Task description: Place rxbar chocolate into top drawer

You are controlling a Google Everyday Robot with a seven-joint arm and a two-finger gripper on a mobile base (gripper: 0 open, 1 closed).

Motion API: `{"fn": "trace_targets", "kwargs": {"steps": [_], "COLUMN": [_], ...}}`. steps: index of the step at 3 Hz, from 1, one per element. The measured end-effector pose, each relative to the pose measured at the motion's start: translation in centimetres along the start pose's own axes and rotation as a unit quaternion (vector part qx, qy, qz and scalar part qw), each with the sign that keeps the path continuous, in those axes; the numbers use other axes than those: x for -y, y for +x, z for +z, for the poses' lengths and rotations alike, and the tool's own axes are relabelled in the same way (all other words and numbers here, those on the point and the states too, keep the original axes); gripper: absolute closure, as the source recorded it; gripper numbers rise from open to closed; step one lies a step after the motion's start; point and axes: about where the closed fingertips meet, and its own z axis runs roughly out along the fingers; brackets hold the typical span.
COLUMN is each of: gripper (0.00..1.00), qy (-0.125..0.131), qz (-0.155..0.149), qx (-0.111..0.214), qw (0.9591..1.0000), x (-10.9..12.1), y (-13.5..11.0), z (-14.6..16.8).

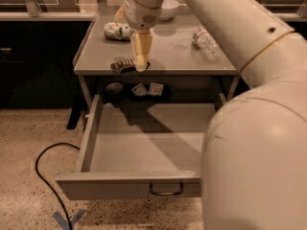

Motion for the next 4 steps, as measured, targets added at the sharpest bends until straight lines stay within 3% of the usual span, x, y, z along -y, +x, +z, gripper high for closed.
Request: {"fn": "trace_targets", "kwargs": {"steps": [1, 2, 4], "gripper": [0.0, 0.0, 0.0], "qy": [-0.032, -0.058, -0.093], "qz": [-0.005, 0.01, 0.036], "qx": [0.005, 0.001, -0.005], "qw": [0.9995, 0.9983, 0.995], "x": [1.3, 2.1, 1.5], "y": [-0.8, -0.3, 1.0], "z": [3.6, 6.4, 9.5]}}
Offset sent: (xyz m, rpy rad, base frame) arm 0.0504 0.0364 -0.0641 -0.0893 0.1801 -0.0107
